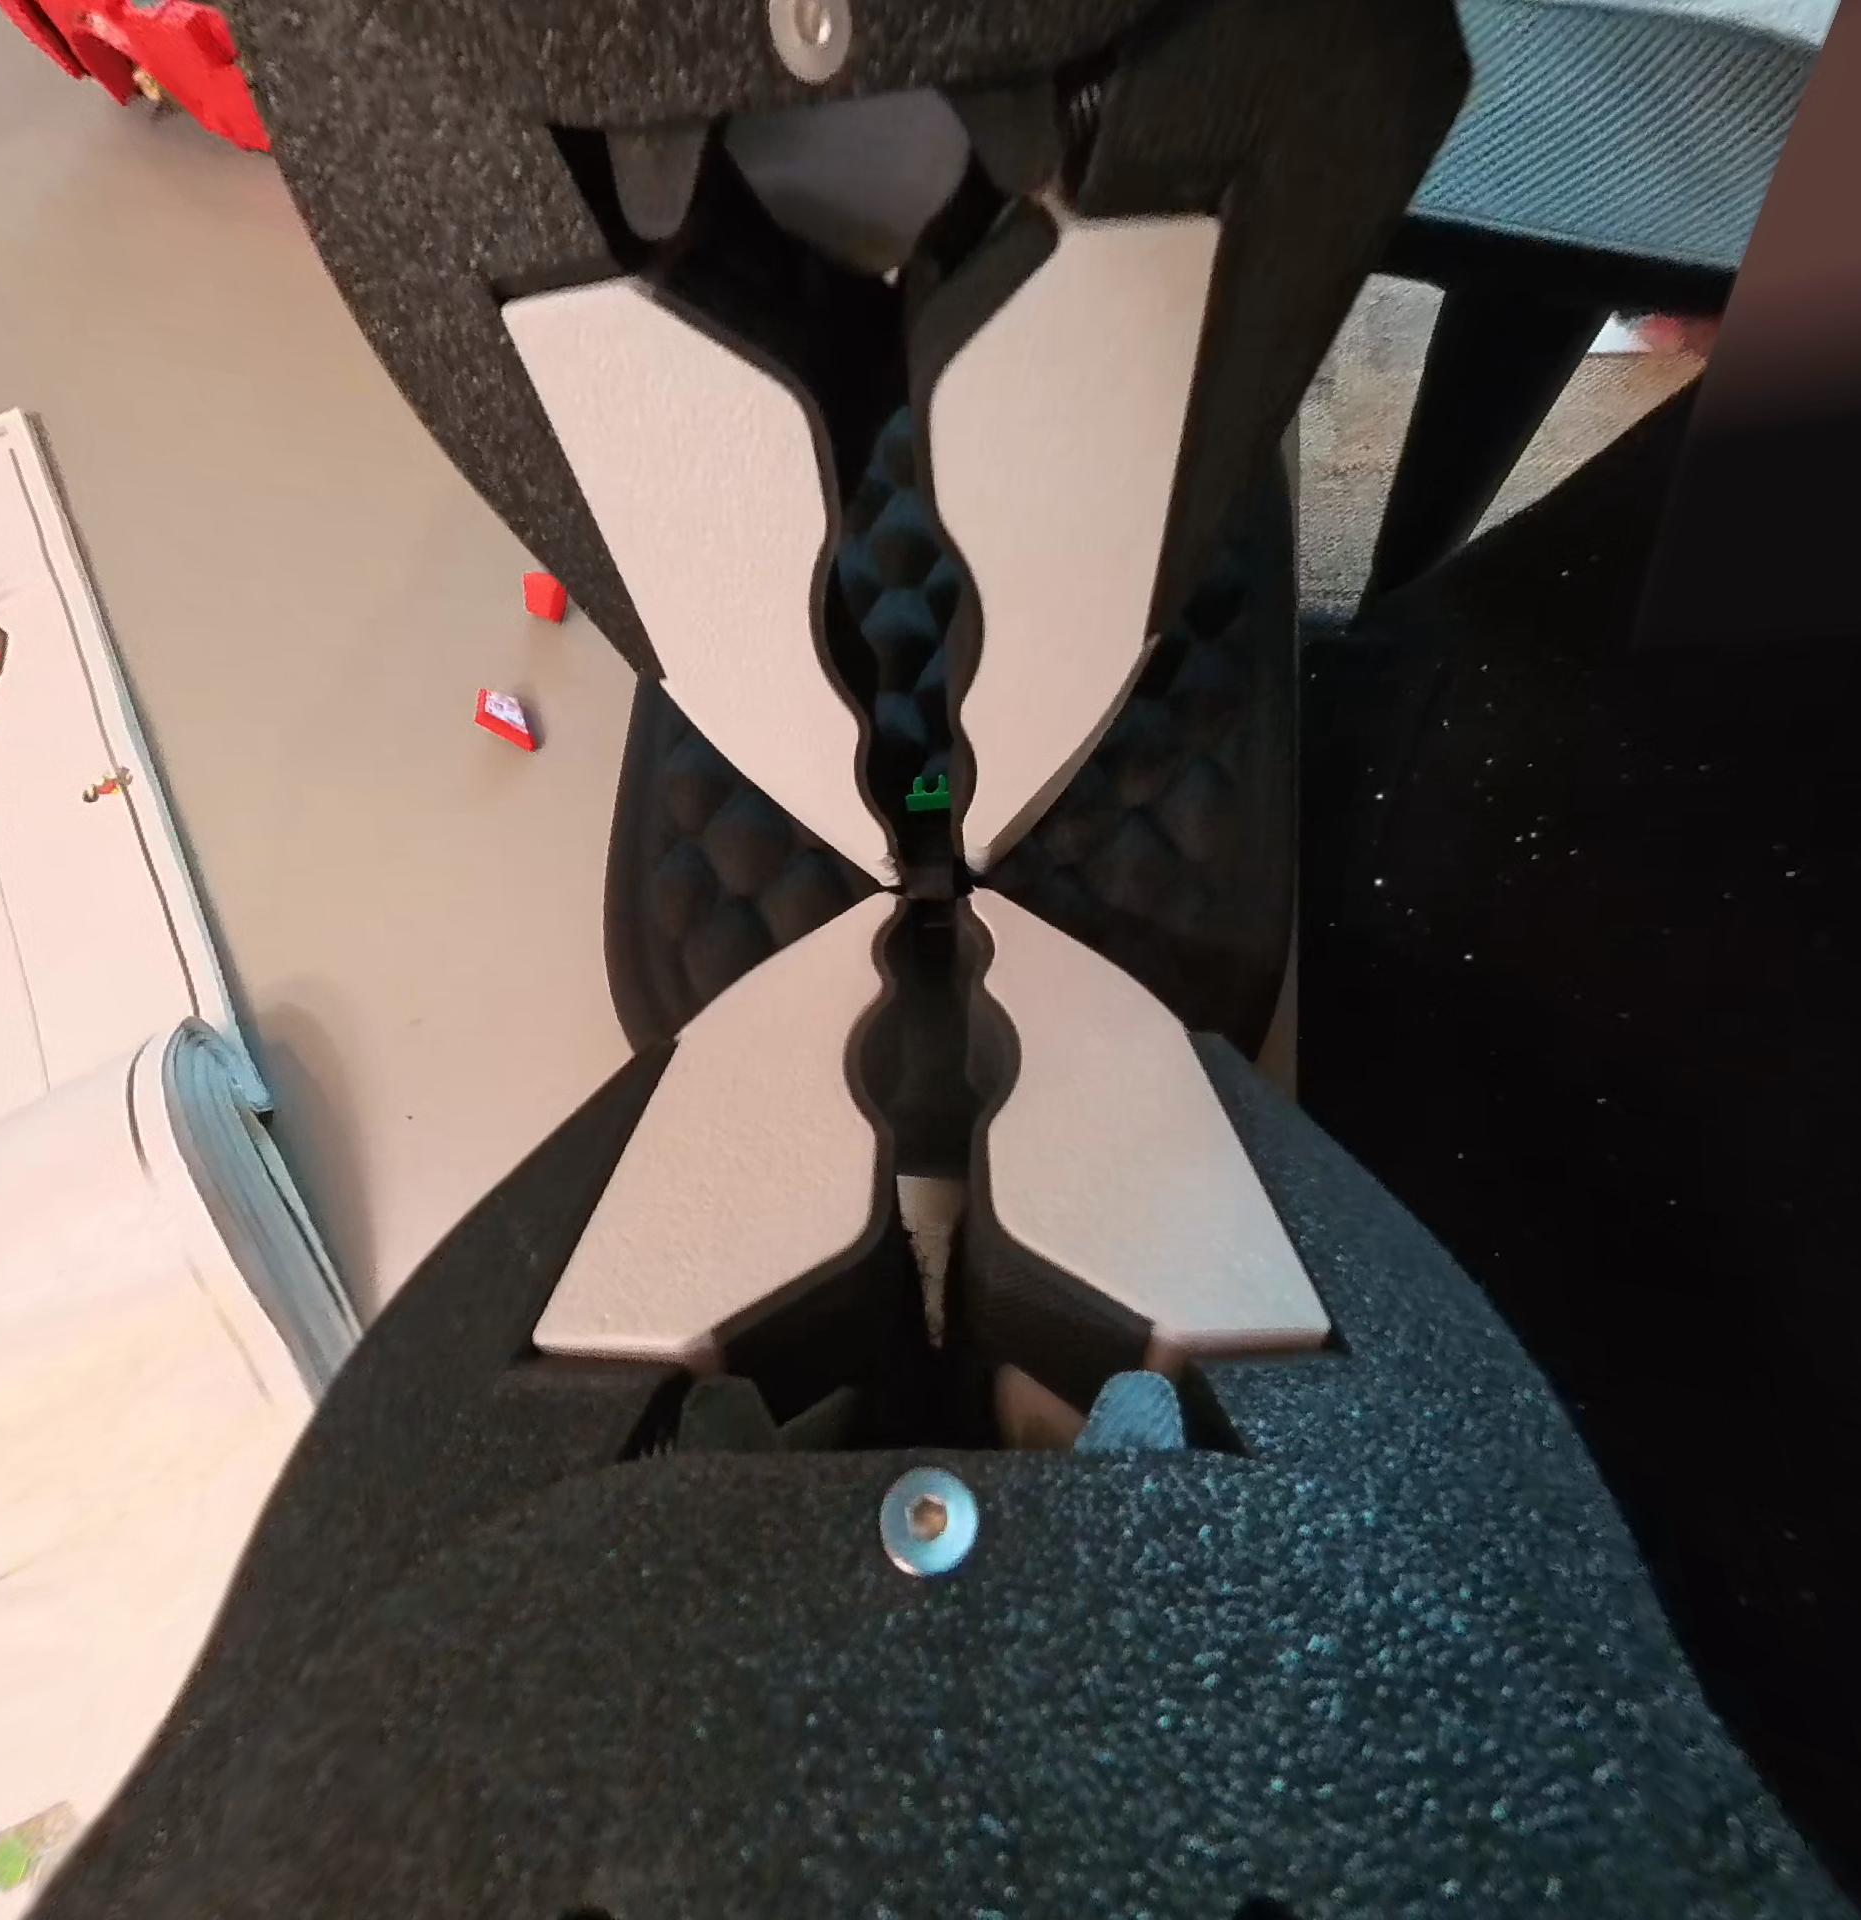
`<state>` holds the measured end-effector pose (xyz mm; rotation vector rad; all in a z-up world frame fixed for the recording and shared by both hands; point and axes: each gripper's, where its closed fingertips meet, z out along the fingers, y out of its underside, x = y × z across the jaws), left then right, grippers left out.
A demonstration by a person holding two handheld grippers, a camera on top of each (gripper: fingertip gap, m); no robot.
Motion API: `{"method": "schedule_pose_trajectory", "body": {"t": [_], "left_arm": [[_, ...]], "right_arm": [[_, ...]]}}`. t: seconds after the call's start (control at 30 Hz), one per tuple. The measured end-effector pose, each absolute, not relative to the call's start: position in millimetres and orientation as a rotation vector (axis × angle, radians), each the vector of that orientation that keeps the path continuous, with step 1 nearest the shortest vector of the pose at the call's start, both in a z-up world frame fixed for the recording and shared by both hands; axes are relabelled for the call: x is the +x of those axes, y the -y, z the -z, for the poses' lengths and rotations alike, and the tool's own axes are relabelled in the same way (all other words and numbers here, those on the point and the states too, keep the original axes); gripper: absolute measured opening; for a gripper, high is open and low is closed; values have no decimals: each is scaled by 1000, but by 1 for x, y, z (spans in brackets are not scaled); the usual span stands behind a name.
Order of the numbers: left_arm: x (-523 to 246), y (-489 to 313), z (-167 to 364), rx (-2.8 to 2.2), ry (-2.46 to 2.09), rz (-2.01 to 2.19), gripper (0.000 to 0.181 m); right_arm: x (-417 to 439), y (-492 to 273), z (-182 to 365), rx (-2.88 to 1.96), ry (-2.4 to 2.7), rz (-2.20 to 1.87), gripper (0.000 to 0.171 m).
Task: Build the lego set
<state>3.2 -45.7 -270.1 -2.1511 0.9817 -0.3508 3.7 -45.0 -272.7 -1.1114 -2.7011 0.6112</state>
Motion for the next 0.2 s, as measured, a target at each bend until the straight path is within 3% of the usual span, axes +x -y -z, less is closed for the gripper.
{"method": "schedule_pose_trajectory", "body": {"t": [0.13, 0.2], "left_arm": [[4, 47, 266, -2127, -941, 436, 9], [2, 49, 259, -2099, -877, 485, 21]], "right_arm": [[4, 45, 271, -1164, 2657, -794, 9], [4, 46, 268, -1221, 2619, -930, 9]]}}
